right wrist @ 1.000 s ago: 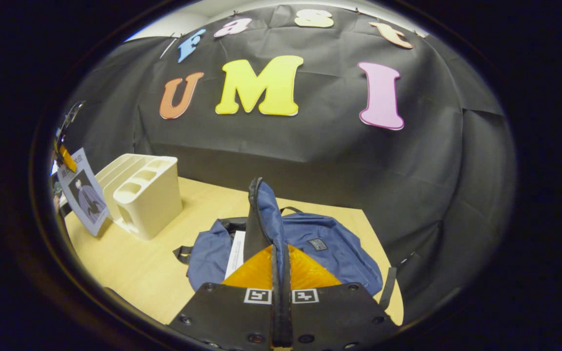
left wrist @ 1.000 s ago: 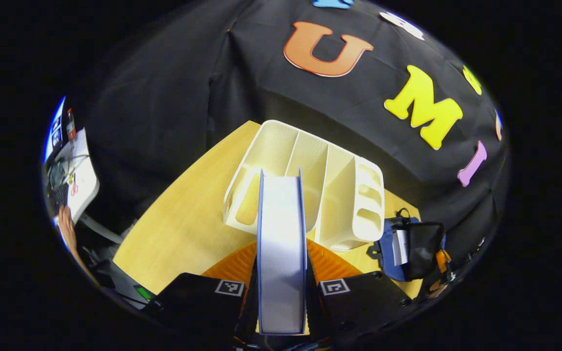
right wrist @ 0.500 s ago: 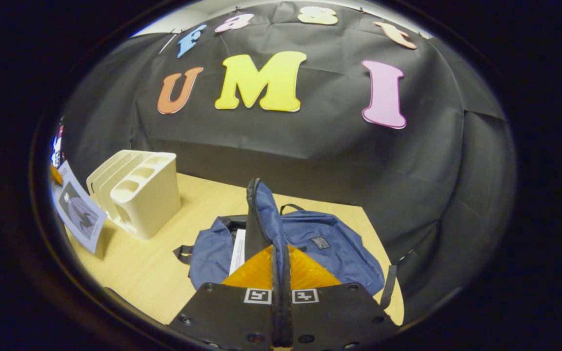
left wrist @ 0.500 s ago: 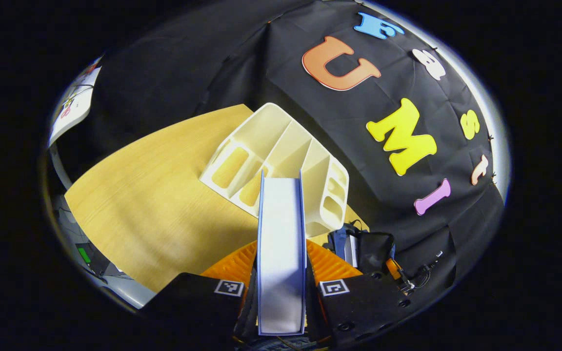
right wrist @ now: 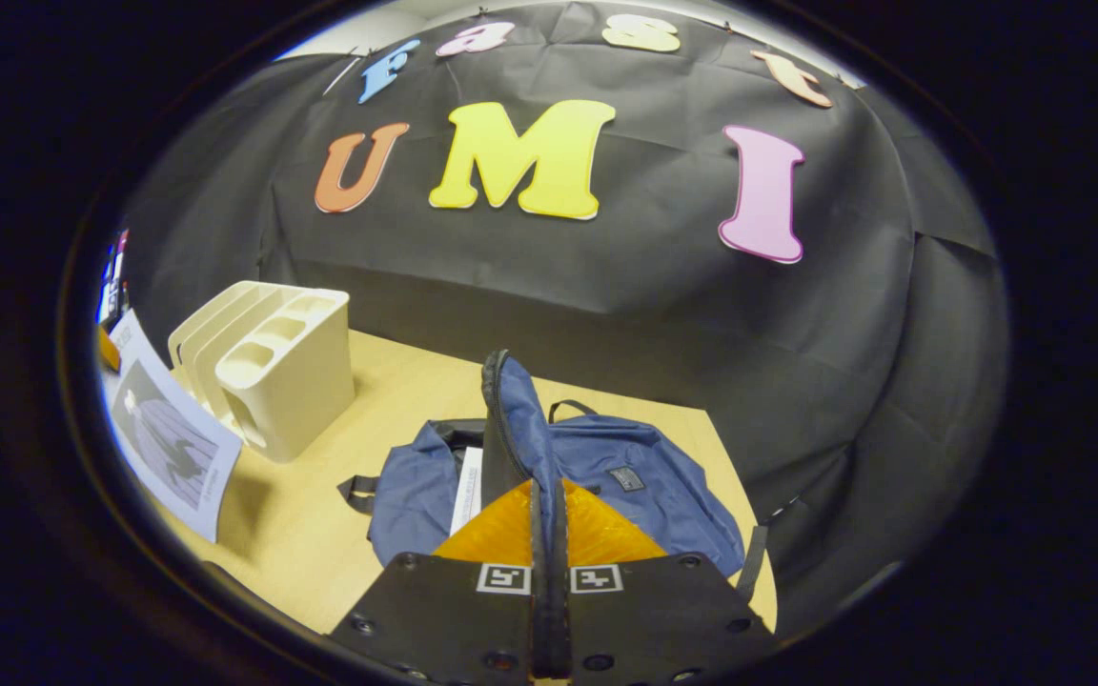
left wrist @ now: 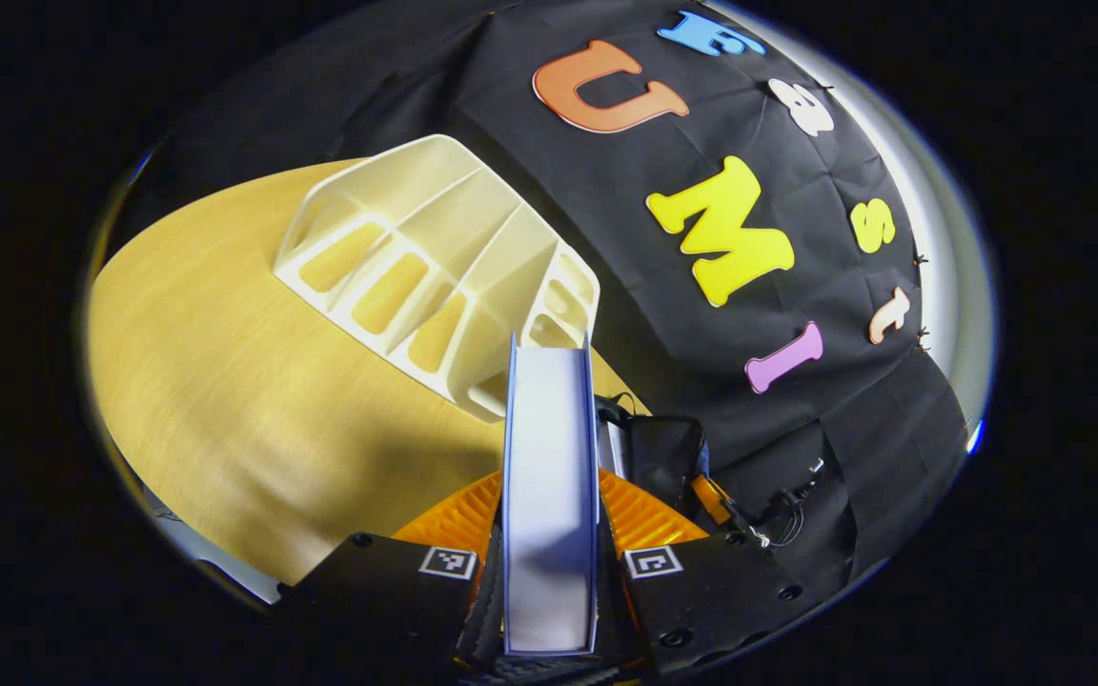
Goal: Open the schoolbag, grab two books from the bookshelf and put them into the schoolbag.
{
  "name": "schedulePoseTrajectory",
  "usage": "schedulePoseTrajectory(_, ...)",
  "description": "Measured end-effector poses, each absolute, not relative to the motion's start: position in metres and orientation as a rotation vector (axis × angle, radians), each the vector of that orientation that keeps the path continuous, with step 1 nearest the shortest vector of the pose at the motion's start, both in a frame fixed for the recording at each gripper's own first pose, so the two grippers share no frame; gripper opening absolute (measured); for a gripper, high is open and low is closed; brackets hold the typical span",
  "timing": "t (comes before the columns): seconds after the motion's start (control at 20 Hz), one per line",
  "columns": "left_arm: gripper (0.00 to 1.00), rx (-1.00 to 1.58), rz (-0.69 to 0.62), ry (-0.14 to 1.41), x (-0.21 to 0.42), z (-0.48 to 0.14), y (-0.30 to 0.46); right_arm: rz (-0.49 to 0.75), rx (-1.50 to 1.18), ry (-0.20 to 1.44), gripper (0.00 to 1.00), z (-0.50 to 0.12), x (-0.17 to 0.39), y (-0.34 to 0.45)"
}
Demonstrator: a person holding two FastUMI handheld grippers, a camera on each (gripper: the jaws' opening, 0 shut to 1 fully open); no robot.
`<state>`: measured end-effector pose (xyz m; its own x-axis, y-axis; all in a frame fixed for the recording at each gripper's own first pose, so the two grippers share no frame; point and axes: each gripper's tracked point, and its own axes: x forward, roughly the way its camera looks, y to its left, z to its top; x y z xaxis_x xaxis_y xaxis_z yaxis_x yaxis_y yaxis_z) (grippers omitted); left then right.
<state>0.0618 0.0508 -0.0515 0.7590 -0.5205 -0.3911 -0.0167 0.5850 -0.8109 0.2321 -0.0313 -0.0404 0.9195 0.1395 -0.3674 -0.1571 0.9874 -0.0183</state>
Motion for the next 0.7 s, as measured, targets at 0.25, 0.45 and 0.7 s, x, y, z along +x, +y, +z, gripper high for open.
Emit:
schedulePoseTrajectory(0.25, 0.42, -0.966, -0.409, 0.647, 0.093, -0.043, -0.005, 0.151, -0.048, 0.347, 0.0, -0.026, 0.232, -0.042)
schedulePoseTrajectory(0.45, 0.42, -0.972, -0.407, 0.622, 0.127, -0.041, -0.037, 0.15, -0.025, 0.339, 0.01, -0.018, 0.236, -0.045)
schedulePoseTrajectory(0.7, 0.42, -1.013, -0.456, 0.649, 0.172, -0.04, -0.097, 0.108, 0.013, 0.29, 0.0, 0.0, 0.24, -0.055)
